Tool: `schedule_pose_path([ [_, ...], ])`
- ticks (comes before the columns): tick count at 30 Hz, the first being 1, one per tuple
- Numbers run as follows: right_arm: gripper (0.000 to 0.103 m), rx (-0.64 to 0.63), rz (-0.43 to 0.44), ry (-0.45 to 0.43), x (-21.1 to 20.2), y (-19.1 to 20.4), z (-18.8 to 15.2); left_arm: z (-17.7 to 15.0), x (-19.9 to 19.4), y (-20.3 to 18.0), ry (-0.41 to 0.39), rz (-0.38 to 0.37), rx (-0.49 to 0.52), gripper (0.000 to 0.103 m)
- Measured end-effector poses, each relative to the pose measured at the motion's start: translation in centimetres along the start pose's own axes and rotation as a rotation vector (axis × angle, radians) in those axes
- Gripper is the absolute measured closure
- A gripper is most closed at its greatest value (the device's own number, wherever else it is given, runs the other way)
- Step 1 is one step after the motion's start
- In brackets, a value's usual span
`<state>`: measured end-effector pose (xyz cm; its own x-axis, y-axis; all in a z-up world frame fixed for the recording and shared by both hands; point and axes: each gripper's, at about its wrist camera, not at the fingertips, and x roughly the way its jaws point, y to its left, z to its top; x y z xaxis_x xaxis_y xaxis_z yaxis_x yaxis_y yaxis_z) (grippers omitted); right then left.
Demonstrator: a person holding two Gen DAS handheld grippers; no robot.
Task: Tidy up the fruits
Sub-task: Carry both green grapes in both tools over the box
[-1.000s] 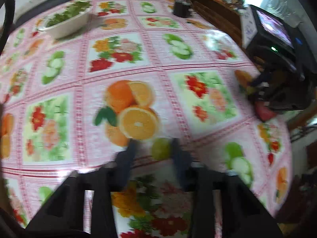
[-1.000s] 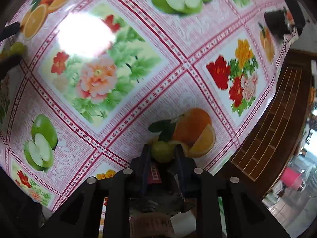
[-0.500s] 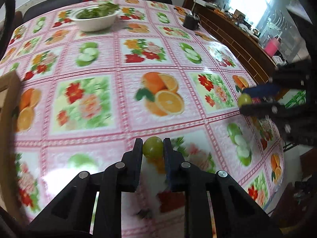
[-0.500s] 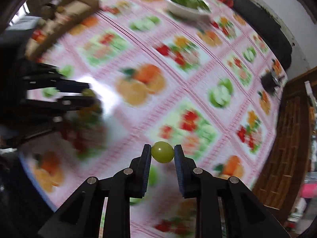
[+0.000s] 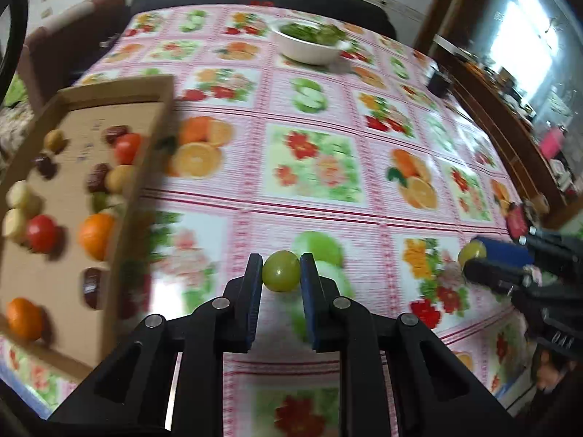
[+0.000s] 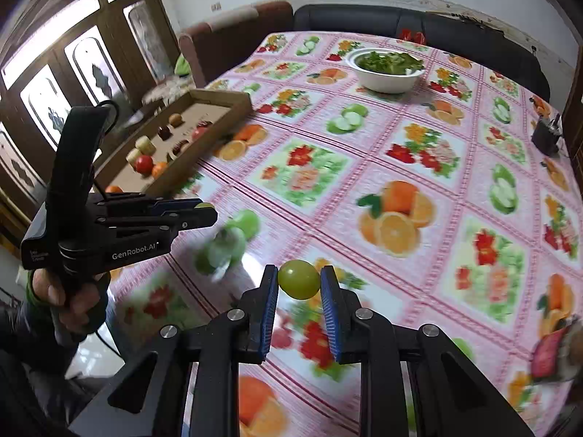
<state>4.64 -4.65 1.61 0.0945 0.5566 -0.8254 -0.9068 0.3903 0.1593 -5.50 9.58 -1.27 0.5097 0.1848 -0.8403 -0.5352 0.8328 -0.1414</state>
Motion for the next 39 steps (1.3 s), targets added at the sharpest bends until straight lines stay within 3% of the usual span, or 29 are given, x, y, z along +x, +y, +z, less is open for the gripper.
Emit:
schedule_pose_path([
  [6,0.079,0.025,0.100,-0.016,2.2,3.4,0.0,-0.6,-2.3,2.0,-0.069,0.096,-0.031,0.085],
  [12,0.079,0.032,0.172,-0.023,4.0,6.3,0.7,-1.0,-3.7,3.7,-0.103,0.145,-0.058,0.085],
  [21,0.079,0.025,0.207,-0.029,5.2,8.8,2.2,-1.1,-5.1,6.4,-0.138,0.196,-0.109,0.085],
  [39,0.080,0.023,0.249,-0.034,6.9,11.1,4.5,-1.6,-5.4,10.7,-0.136,0.247,-0.186,0.085],
])
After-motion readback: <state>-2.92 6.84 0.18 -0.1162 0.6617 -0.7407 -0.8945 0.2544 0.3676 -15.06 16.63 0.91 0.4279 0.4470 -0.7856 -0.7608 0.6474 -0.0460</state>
